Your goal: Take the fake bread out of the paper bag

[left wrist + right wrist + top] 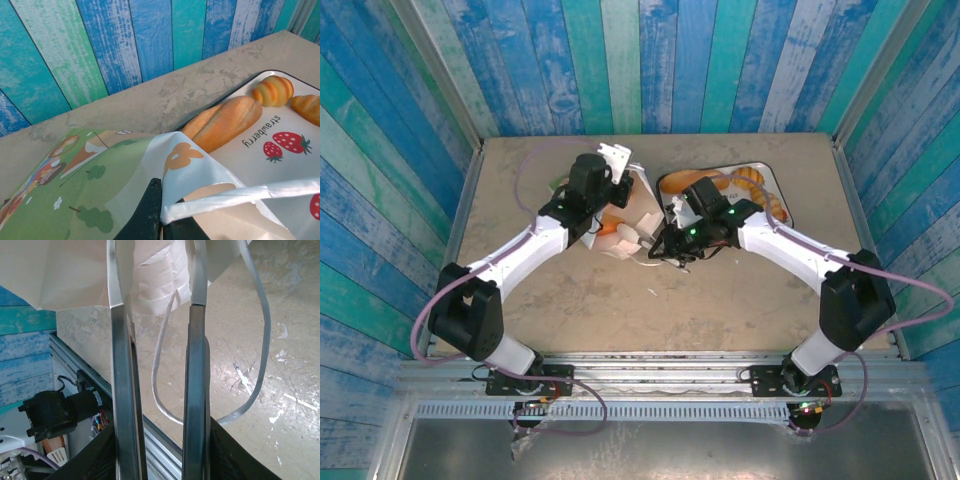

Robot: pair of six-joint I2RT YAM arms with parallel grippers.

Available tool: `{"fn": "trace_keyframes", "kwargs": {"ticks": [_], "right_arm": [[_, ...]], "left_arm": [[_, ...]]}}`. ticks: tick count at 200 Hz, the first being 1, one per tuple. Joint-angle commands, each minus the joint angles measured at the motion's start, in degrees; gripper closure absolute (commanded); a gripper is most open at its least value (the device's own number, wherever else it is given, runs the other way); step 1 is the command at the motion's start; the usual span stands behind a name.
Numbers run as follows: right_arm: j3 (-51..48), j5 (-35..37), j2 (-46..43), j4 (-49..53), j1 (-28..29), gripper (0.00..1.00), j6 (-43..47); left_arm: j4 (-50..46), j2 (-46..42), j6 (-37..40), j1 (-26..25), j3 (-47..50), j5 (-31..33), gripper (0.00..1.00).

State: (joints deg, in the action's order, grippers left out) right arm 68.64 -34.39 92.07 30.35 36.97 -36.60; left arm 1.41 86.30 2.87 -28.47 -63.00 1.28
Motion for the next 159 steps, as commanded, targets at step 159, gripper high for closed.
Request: {"fn": "trace_keyframes", "kwargs": {"ticks": [159], "right_arm": [[-1.38,-11.16,5.32,-8.82,-1.9,0.57,-9.46]], "left_arm": [[4.73,-1.39,-3.65,-0.45,3.13,-1.01,0.97]]}}
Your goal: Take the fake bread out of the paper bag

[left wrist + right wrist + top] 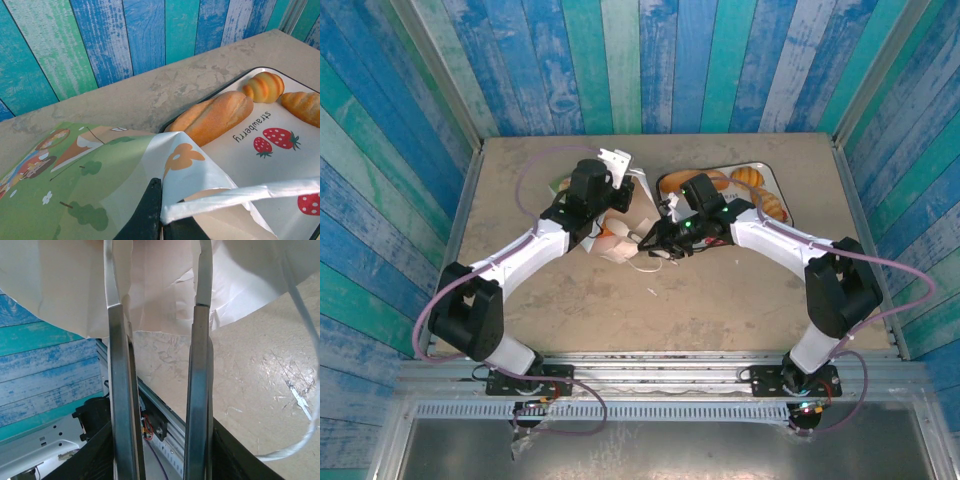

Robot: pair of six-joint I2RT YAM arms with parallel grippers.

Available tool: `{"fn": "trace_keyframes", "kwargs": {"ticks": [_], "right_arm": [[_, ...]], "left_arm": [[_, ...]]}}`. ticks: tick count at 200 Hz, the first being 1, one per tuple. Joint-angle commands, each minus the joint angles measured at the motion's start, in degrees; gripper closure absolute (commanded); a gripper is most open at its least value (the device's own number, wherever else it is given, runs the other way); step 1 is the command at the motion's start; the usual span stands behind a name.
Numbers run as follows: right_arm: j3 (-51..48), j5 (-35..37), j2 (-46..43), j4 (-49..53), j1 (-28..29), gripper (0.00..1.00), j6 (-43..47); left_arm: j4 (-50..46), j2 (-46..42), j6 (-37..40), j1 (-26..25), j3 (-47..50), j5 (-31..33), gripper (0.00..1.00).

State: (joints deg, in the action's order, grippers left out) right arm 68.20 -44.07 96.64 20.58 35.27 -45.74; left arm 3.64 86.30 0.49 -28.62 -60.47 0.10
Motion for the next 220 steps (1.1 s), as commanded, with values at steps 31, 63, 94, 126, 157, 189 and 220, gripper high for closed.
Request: {"fn": "trace_keyframes", "kwargs": {"ticks": [31,63,94,126,157,189,220], "right_arm": [[-0.54,-1.36,1.61,0.87,-0.2,0.56,-0.67],[0.44,-1.67,3.69,0.63,-0.24,0.54,-1.2],[1.51,-1.54,5.44,-1.64,-0.2,0.51,-2.57],[2.87,-1.99,7.21,-4.05,-0.12,0.49,-4.09],[3.95,-2.73,8.67,-3.71,-0.02,0.49,-4.01],[4.3,-2.91,9.94,-3.65,-0.07,0.47,-3.97],[5.86,-3.08,11.48,-3.97,-0.1,0.45,-4.01]], "left_arm": [[3.3,-1.5,-1.88,-0.38,1.07,-0.8,0.97],[4.3,-1.66,-2.51,-0.38,1.75,-1.85,0.97],[4.34,-1.5,-2.51,-0.47,1.85,-2.14,0.97],[4.28,-1.5,-2.35,-0.47,1.93,-2.58,0.97],[4.83,-1.27,-2.58,-0.47,1.93,-2.99,0.97],[5.1,-1.15,-2.61,-0.47,2.15,-3.26,0.97],[5.06,-1.08,-2.73,-0.47,2.13,-3.42,0.97]]}}
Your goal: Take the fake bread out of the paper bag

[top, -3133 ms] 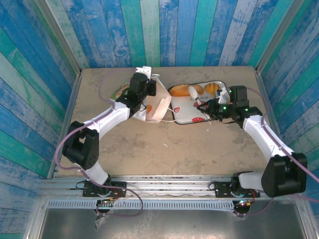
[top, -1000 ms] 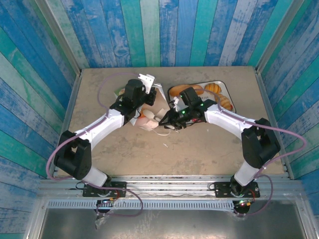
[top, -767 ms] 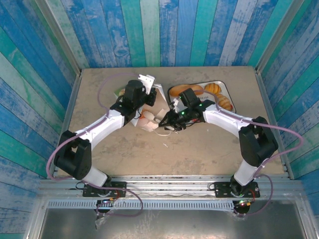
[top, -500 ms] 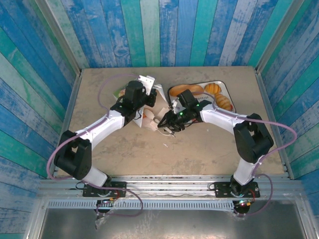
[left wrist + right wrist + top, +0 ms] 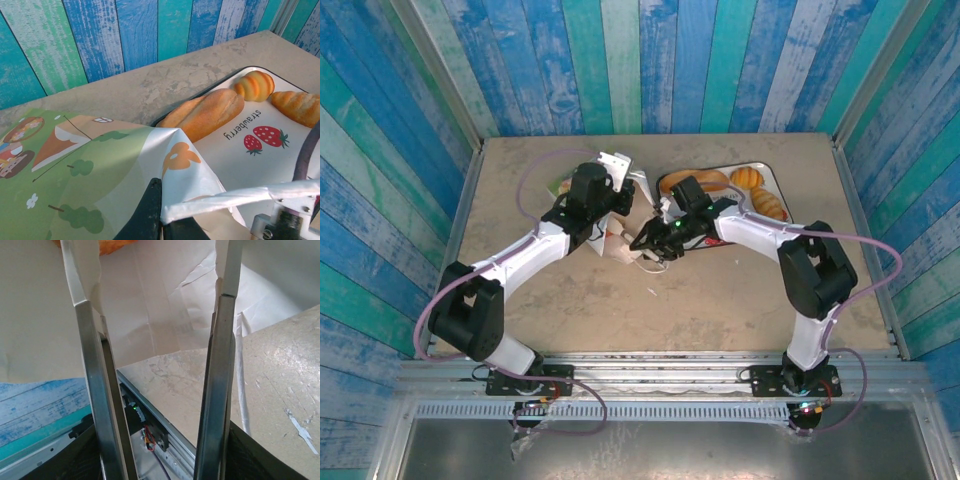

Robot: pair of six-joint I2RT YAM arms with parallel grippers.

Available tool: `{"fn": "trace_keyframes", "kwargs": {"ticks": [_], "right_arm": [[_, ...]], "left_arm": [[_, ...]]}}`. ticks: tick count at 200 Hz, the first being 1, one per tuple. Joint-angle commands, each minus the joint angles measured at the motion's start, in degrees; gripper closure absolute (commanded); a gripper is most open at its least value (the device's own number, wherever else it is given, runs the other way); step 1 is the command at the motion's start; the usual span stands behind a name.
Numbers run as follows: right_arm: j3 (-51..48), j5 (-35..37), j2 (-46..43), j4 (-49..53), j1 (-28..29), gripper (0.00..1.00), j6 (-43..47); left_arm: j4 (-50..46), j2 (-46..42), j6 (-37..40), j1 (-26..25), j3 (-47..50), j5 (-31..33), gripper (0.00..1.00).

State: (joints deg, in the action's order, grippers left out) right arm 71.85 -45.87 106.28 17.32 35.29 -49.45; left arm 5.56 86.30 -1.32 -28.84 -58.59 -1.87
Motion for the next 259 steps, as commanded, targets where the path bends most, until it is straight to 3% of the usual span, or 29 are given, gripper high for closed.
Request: {"fn": "trace_keyframes", "kwargs": {"ticks": [1,87,162,259], "right_arm": [[2.31,-1.31,1.88,-0.76,-0.08,0.45,-0.29],[3.07,1.01,0.69,1.16,-0.1,0.71,1.9],[2.08,9.39,-8.01,6.87,-0.11,0.74,8.32],[3.46,20.06,-18.78,19.73,0.64,0.81,16.67]], "left_arm": [[3.14,-1.11,-0.94,-0.25,0.24,-1.46,0.97],[2.8,-0.69,-1.57,-0.25,0.23,0.3,0.98],[1.1,-0.54,-5.46,-0.2,-0.9,8.9,0.98],[-0.11,1.43,-10.29,-0.25,-3.44,14.59,0.98]]}}
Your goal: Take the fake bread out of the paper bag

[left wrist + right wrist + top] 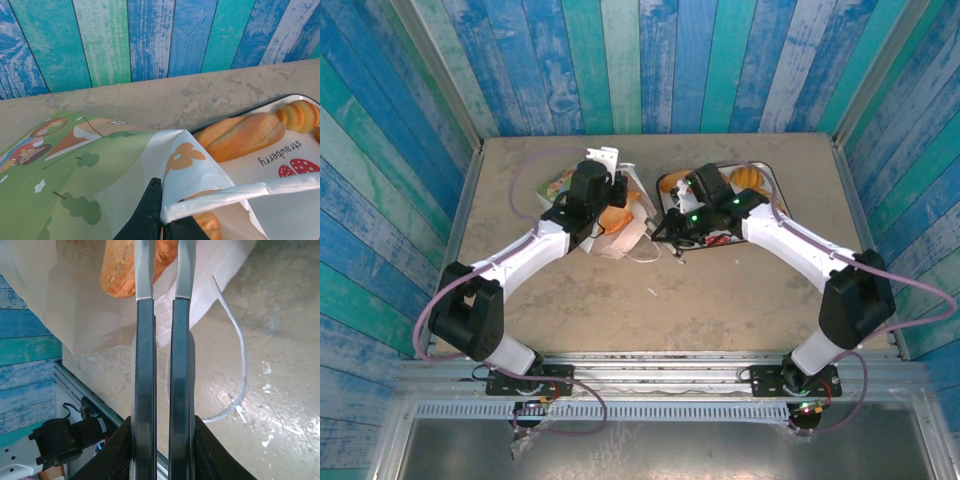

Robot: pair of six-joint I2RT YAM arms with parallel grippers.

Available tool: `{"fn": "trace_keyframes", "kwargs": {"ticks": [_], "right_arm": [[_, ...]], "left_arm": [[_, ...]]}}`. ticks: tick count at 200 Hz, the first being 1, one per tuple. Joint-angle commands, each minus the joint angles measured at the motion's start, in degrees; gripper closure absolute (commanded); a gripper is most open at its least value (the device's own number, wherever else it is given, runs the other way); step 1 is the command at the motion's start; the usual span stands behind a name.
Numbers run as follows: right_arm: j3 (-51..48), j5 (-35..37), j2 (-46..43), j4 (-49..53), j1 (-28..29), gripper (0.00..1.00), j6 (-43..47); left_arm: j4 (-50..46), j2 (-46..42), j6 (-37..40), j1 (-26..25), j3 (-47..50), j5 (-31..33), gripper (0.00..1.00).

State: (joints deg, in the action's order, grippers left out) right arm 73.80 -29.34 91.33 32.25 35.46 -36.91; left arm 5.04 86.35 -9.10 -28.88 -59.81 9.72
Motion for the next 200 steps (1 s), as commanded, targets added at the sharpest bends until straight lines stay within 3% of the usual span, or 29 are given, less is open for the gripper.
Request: {"fn": "trace_keyframes", "kwargs": {"ticks": [1,86,128,200], "right_arm": [[1.52,3.65,-3.94,5.09,0.52,0.81,4.21],[6.7,12.02,-14.83,17.09,1.37,0.86,10.14],[9.91,20.55,-18.61,22.07,1.02,0.86,12.33],[13.24,46.63,-18.28,34.96,0.88,0.84,14.43]], "left_arm": [[0.37,1.42,-2.59,-0.16,-2.23,3.11,0.98],[-2.52,3.28,-4.85,-0.21,-4.83,8.22,0.98],[-4.93,4.0,-5.06,-0.21,-6.0,10.91,0.99],[-5.57,2.34,-4.99,-0.21,-5.49,12.74,0.99]]}}
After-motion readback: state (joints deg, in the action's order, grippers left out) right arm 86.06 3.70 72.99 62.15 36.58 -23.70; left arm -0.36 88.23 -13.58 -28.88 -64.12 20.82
